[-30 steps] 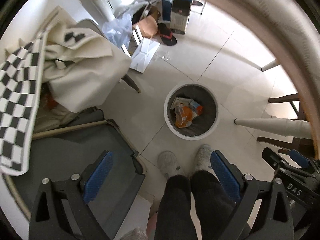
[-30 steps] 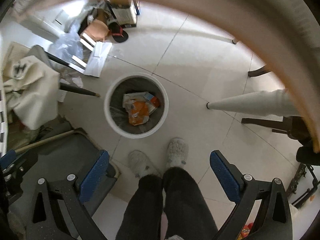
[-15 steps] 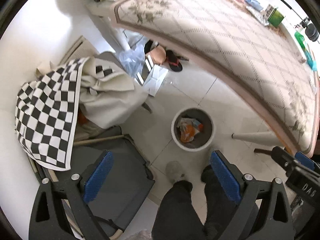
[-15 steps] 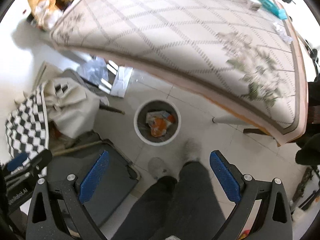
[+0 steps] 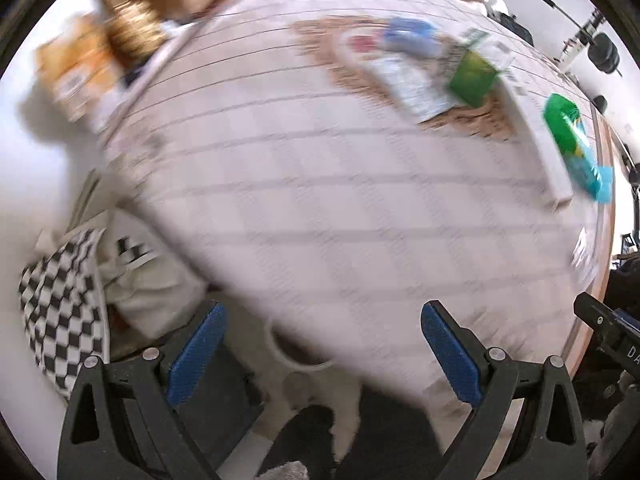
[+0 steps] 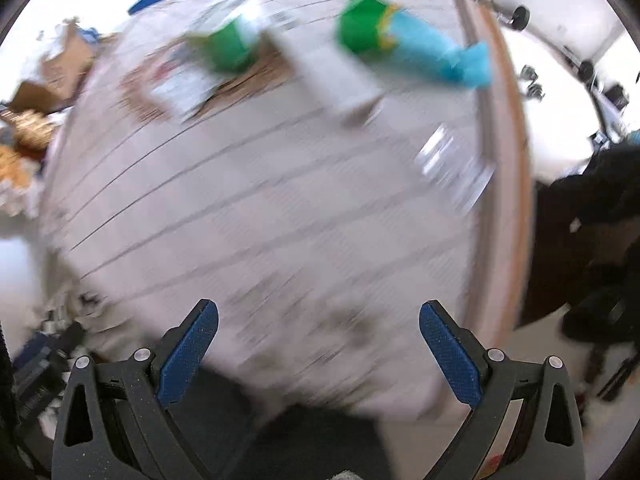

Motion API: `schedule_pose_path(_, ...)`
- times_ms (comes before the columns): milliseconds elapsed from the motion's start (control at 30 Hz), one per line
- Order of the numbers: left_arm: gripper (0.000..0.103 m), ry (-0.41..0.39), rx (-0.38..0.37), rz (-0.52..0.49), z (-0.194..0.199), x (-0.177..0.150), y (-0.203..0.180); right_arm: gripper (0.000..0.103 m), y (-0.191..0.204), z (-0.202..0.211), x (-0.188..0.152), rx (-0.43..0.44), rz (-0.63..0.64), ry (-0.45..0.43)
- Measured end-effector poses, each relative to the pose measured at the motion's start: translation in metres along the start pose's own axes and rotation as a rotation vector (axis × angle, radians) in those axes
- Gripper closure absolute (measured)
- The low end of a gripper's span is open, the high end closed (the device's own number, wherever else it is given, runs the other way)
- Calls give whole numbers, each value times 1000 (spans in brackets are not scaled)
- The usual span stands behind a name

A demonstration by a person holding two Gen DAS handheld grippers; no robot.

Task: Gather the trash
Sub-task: 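Grasp the white toothpaste box with the left tool while the right tool grasps the green-blue bag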

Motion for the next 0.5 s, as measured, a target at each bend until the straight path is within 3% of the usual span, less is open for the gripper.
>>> schedule_pose_path(133,3,49,-32,-23,-31,51,-71,1,-48,-32,80,-111,138,25)
schedule_pose_path(267,3,88,-38,-21,-64,88,-123,1,-54,-63,148,-207,435,63)
schedule_pose_path(400,3,126,13,4,-95,100,-134,1,-41,-79,196,-270,729,29)
schedule_pose_path(500,3,160,34,24,-113,97,-128,1,-26,-95,218,-259,910,33)
Point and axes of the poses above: each gripper's, at about its wrist camera, not at the fingertips, and z roughly against the way its jaws point, y to its left, x to its top, the point moved 2 cm from there along -z, roughly the way its jaws point, and after that the axes turned 7 degrees about -x, right-handed, at the moved point
